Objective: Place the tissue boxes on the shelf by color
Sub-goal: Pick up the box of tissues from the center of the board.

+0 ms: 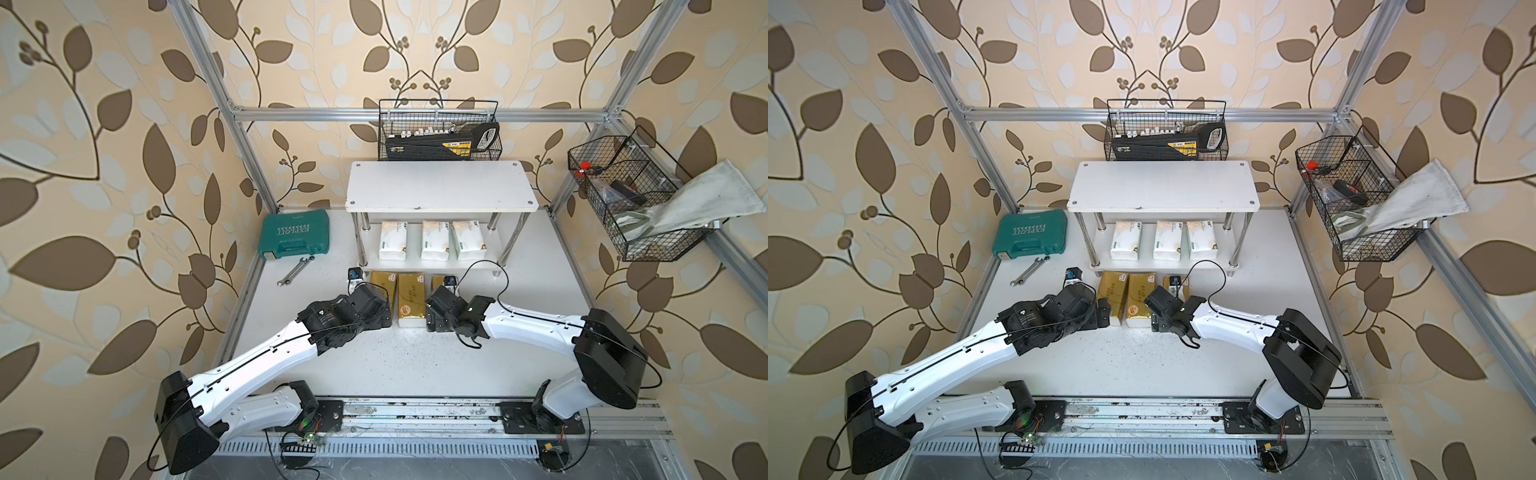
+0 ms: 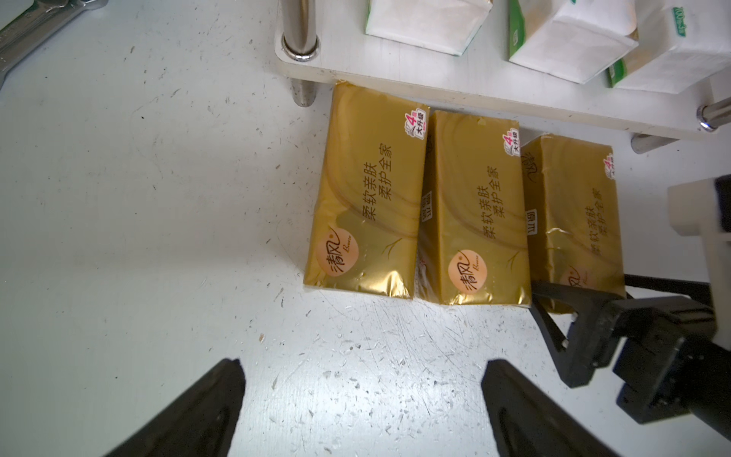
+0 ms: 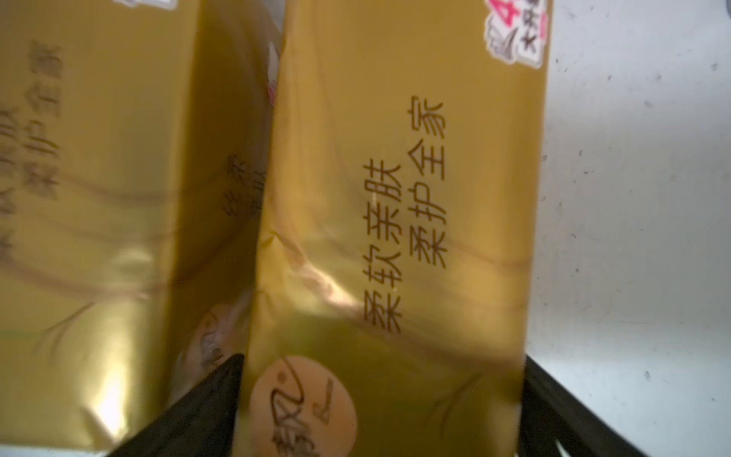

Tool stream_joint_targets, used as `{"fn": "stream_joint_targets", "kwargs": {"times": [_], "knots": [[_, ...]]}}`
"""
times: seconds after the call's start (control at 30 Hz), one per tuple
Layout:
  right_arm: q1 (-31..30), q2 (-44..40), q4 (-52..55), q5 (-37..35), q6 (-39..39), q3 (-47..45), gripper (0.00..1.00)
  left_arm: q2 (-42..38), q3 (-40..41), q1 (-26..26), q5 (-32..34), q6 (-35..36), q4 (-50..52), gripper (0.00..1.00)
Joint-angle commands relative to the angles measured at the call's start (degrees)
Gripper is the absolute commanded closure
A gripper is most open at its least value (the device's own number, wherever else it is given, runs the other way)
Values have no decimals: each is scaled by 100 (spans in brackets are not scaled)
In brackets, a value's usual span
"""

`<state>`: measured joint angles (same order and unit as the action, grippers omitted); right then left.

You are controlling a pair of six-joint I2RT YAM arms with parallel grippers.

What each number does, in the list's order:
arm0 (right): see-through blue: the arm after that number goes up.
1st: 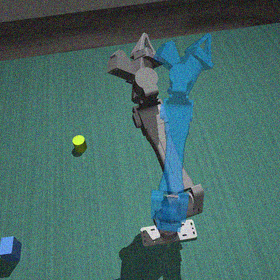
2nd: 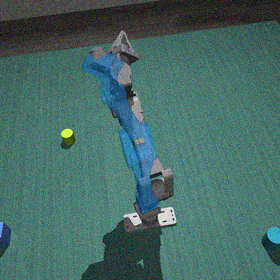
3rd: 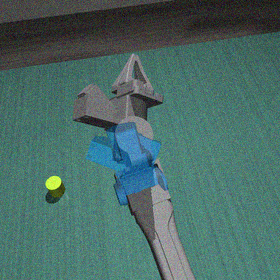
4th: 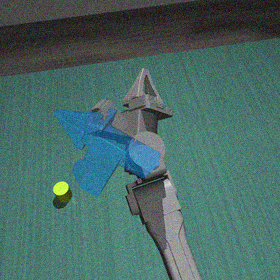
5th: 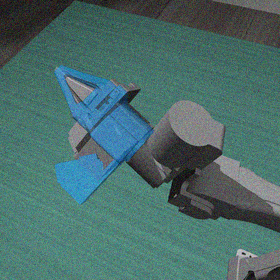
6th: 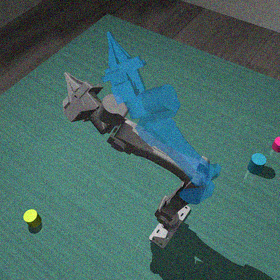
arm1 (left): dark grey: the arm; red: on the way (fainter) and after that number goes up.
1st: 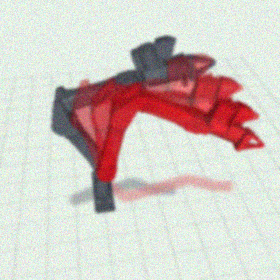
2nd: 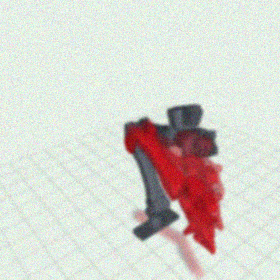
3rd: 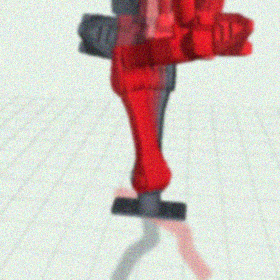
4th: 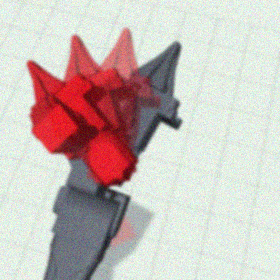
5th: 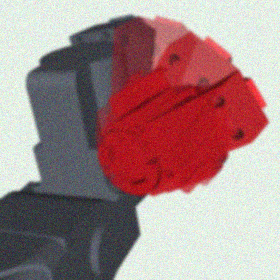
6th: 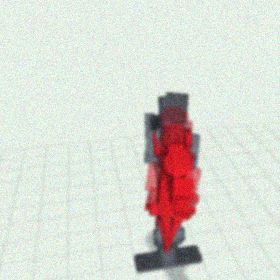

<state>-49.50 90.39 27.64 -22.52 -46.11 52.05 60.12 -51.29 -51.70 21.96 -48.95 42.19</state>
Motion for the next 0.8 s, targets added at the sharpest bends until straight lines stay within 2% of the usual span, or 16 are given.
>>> {"fn": "stream_joint_targets", "kwargs": {"times": [0.0,0.17,0.3,0.5,0.77], "knots": [[-33,231,-159,-80,-65,-120,1,-132,31,55,-18,-7,-1,1],[-29,444,-308,-103,-4,-173,1,-106,4,55,-29,-1,-10,1],[-33,385,-414,-52,13,-373,11,-88,-11,54,-42,1,-27,1],[-34,-15,-545,48,54,-752,25,-36,-52,59,-67,25,-75,1],[-276,-981,-139,129,123,-1053,29,1,-143,55,-63,78,-96,1]]}}
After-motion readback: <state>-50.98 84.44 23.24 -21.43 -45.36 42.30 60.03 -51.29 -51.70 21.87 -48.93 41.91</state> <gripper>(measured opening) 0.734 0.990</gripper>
